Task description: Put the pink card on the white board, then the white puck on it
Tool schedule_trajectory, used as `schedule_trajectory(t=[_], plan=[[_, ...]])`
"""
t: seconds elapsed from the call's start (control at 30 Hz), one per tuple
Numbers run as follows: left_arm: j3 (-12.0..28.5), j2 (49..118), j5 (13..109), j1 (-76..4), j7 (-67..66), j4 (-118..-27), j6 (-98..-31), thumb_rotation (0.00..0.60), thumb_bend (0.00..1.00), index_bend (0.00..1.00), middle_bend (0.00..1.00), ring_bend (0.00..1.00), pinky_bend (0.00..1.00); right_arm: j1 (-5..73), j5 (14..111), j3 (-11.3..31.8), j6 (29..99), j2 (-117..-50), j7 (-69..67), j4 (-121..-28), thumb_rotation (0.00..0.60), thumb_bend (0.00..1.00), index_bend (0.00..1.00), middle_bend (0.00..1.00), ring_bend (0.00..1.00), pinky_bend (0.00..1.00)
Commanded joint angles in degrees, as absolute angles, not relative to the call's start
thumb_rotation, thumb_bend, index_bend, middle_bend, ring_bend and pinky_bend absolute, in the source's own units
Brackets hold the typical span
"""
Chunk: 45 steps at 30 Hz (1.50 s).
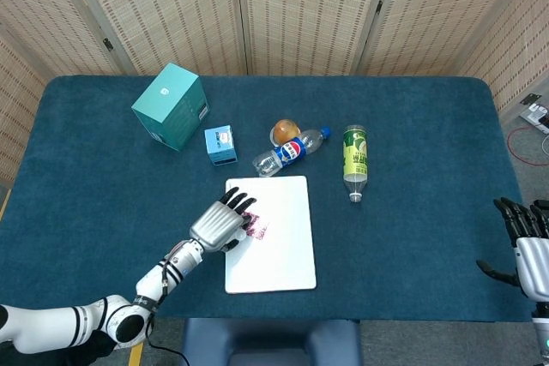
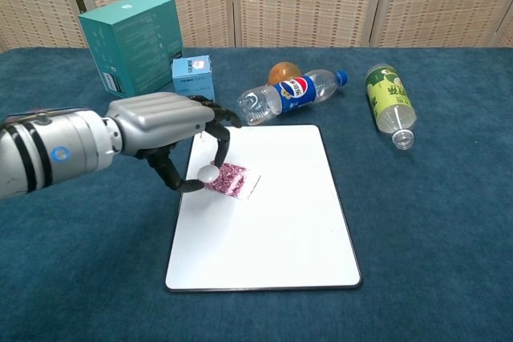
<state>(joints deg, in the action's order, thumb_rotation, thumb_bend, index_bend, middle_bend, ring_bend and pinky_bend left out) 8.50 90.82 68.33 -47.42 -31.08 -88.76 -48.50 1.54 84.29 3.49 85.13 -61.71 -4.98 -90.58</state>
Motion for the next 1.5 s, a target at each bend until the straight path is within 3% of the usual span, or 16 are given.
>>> schedule_trajectory(t=[0.03, 0.57, 0.83, 0.93, 1.5], plan=[[9.7, 92.9, 65.7, -49.4, -32.8, -87.1, -47.4, 0.6, 0.4, 0.51, 0.14, 0.11, 0.0, 1.5, 84.3, 3.5, 85.2, -61.7, -5.1, -90.5, 0.6, 0.02, 0.07, 0.11, 0.09, 0.0], [10.7, 98.0, 53.8, -55.3, -38.3, -81.2, -46.2, 0.6, 0.4, 0.48, 0.14, 0.11, 0.0, 1.1, 83.5, 3.6, 85.0, -61.7, -6.2, -89.4, 0.6, 0.02, 0.07, 0.11, 0.09, 0.0], [10.0, 97.2, 52.6, -55.7, -37.2, -82.7, -47.4, 0.6, 0.4, 0.21, 0.14, 0.11, 0.0, 1.2, 83.5, 3.7, 84.8, -61.7, -6.5, -89.1, 0.6, 0.02, 0.07, 0.11, 0.09, 0.0], [10.0, 95.9, 53.3, -54.9, -35.6, -84.5, -48.7, 0.6, 0.39, 0.19, 0.14, 0.11, 0.0, 1.2, 83.6, 3.7, 84.8, -61.7, -6.7, -89.1, 0.6, 0.02, 0.07, 0.11, 0.09, 0.0], [7.9, 79.2, 63.2, -36.7, -19.9, -97.0, -71.4, 0.6, 0.4, 0.23, 0.14, 0.11, 0.0, 2.0, 84.6, 3.8, 84.2, -61.0, -8.9, -88.3, 0.6, 0.02, 0.07, 0.11, 0.09, 0.0]])
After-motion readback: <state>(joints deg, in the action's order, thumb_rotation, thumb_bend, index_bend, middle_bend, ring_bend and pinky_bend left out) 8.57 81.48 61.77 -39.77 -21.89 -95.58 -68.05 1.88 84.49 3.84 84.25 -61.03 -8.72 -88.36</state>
